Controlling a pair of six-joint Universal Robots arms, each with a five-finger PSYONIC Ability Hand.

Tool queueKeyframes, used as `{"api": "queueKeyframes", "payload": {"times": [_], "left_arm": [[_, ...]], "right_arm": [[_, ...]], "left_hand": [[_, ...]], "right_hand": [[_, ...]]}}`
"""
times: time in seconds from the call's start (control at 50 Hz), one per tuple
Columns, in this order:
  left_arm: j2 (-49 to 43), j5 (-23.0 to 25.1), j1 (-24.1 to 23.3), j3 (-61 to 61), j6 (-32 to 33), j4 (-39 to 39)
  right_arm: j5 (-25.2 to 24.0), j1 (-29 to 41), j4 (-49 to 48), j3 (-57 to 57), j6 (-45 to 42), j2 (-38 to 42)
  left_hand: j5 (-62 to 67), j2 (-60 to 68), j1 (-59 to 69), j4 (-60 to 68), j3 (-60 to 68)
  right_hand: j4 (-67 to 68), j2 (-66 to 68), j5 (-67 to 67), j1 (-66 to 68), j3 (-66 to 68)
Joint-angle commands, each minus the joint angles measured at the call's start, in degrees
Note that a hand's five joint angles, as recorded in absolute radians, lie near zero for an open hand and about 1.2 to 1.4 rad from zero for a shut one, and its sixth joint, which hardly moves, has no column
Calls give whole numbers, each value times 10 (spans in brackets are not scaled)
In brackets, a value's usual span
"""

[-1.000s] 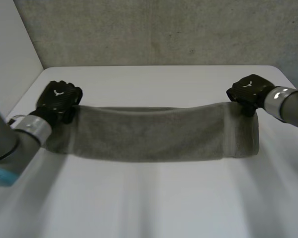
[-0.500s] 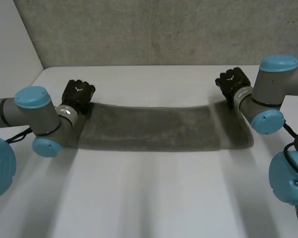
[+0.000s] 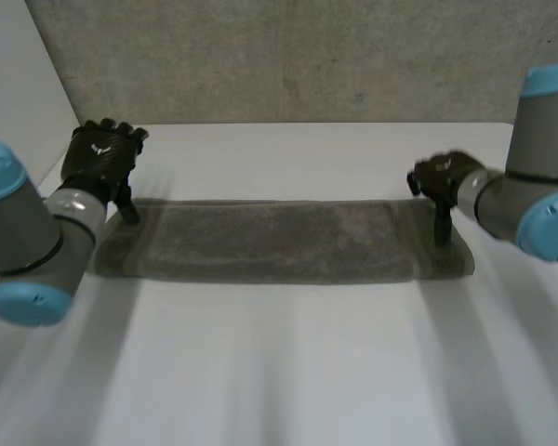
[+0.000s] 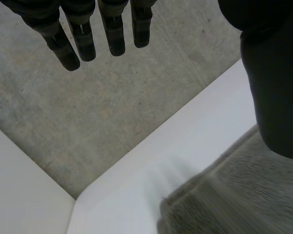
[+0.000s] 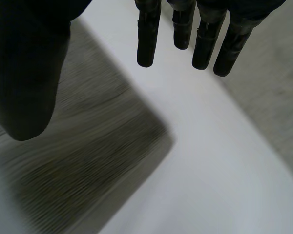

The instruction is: Fold the towel.

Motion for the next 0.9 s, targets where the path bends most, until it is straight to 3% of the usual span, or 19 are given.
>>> {"api": "queueKeyframes", "payload": {"times": [0.02, 0.14, 0.2, 0.28, 0.3, 0.34, 0.36, 0.38, 0.62, 0.74, 0.8, 0.84, 0.9], "left_arm": [[95, 1, 4, -130, -40, 25], [134, 2, 4, -175, -65, 39], [148, 2, 2, -193, -73, 51], [157, 1, -2, -210, -76, 65], [157, 1, -2, -210, -76, 65], [159, 1, -4, -216, -76, 66], [159, 1, -4, -216, -76, 66], [161, 1, -6, -217, -76, 66], [215, 1, -8, -227, -77, 66], [225, 2, -8, -238, -77, 71], [225, 1, -7, -241, -76, 81], [223, 1, -1, -241, -77, 90], [219, 1, 0, -240, -77, 93]], "right_arm": [[-5, -25, -91, 189, -4, -39], [-8, -36, -145, 240, -8, -38], [-13, -44, -182, 256, -8, -37], [-13, -55, -219, 263, -7, -32], [-13, -55, -219, 263, -7, -32], [-12, -67, -237, 261, -4, -32], [-12, -67, -237, 261, -4, -32], [-10, -75, -247, 262, 0, -32], [3, -163, -264, 234, -24, -114], [8, -166, -251, 178, -67, -121], [7, -111, -240, 143, -69, -137], [5, -18, -240, 104, -62, -140], [2, 22, -240, 92, -59, -133]], "left_hand": [[-125, -46, -52, -48, -41], [-125, -46, -52, -48, -41], [-123, -44, -50, -46, -39], [-125, -46, -52, -48, -41], [-125, -46, -52, -48, -41], [-125, -46, -52, -48, -41], [-125, -46, -52, -48, -41], [-125, -46, -52, -48, -41], [-125, -46, -52, -48, -41], [-125, -46, -52, -48, -41], [-125, -46, -52, -48, -41], [-125, -46, -52, -48, -41], [-125, -46, -52, -48, -41]], "right_hand": [[-45, -42, -35, -32, -39], [-45, -42, -35, -32, -39], [55, 58, 65, 68, 61], [277, 279, 286, 289, 282], [277, 280, 287, 290, 283], [555, 558, 565, 568, 561], [557, 559, 567, 569, 562], [654, 657, 664, 667, 660], [655, 658, 665, 668, 661], [655, 658, 665, 668, 661], [655, 658, 665, 668, 661], [655, 658, 665, 668, 661], [655, 658, 665, 668, 661]]}}
